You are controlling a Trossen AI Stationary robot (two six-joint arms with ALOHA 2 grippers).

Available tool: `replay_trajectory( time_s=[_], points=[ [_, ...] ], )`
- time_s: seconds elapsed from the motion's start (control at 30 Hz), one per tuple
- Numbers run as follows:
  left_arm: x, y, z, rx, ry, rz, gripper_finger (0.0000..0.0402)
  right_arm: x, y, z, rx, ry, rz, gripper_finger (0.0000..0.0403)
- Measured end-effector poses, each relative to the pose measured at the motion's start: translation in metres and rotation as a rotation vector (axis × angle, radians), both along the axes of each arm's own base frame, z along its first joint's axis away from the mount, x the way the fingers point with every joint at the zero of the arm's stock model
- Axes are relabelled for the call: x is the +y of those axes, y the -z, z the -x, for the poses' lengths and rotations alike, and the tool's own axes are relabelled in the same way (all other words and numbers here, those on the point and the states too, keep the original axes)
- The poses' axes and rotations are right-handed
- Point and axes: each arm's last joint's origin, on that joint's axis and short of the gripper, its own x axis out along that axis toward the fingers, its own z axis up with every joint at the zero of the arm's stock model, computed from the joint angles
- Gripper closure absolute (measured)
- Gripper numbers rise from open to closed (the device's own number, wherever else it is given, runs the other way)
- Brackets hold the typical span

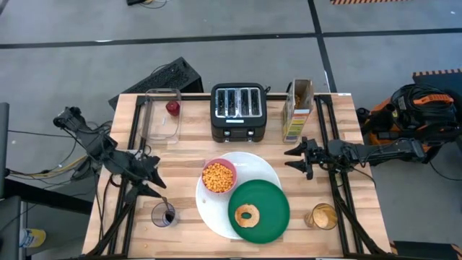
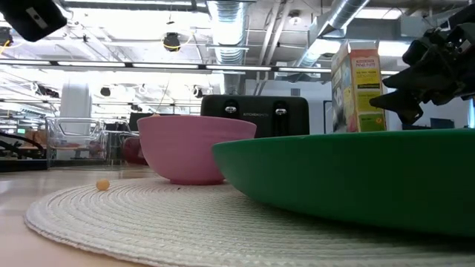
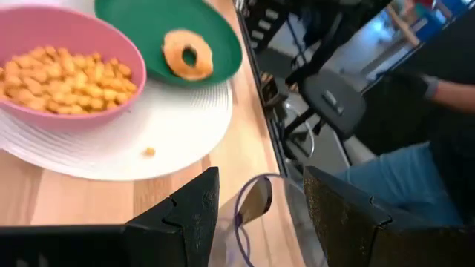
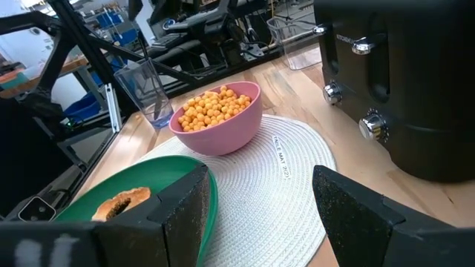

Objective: Arrange a breakfast setting
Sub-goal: Put the spoon on the left of the pink bowl

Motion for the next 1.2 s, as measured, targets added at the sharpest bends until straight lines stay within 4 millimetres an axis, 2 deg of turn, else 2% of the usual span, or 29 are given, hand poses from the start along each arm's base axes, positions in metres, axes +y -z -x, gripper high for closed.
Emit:
replay_trajectory(
  time_s=[0.33,0.73,1.07,1.2],
  points=[
    [-0.020,0.014,-0.012,0.079,0.034,-0.097,0.0218,0.000,0.000,0.000,0.000,0.000,0.000,0.0143],
    [-0.032,0.029,-0.024,0.185,-0.016,-0.123,0.0219,0.000,0.000,0.000,0.000,0.000,0.000,0.0143],
    [-0.031,0.025,-0.023,0.170,-0.027,-0.079,0.0219,0.000,0.000,0.000,0.000,0.001,-0.001,0.0143],
    [-0.030,0.021,-0.022,0.147,-0.025,-0.058,0.0235,0.000,0.000,0.000,0.000,0.001,-0.001,0.0143]
  ],
)
